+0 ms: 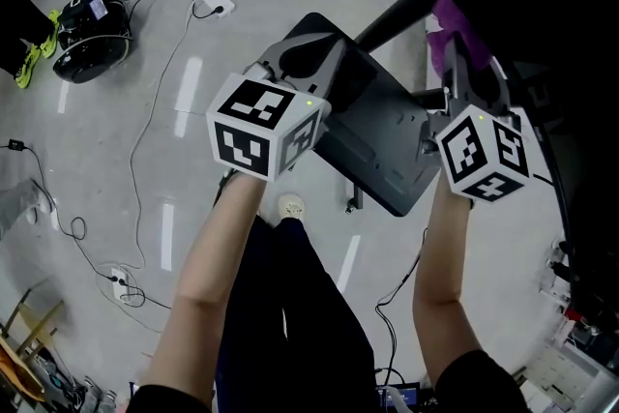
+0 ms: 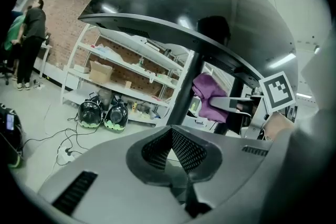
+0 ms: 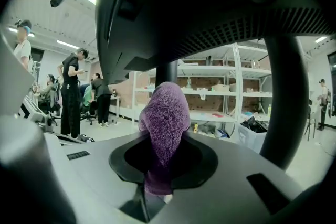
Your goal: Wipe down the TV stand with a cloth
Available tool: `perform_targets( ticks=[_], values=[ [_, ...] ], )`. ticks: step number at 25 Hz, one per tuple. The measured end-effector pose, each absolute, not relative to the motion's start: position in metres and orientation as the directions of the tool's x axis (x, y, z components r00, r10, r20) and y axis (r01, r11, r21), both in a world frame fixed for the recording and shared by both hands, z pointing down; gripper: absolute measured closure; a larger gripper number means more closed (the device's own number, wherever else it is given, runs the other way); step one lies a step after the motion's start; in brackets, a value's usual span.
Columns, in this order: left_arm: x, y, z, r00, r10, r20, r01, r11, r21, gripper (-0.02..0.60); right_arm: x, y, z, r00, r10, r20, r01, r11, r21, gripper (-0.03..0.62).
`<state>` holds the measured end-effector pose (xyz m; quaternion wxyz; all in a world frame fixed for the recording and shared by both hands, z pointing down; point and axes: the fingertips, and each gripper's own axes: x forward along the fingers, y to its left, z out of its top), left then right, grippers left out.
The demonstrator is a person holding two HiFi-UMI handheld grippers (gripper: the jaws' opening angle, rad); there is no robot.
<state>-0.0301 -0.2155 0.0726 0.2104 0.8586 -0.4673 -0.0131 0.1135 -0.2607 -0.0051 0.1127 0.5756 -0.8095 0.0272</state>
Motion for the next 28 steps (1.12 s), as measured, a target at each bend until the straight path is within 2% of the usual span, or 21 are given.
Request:
perform_targets(
  ticks=[28],
  values=[
    [-0.037, -0.220, 0.164, 0.533, -0.798, 0.281, -0.816, -0.398, 0.419, 0.575, 0.117, -0.301, 0.124, -0.324, -0.863, 0.387, -0.925, 0.375, 0.062, 0.505]
  ],
)
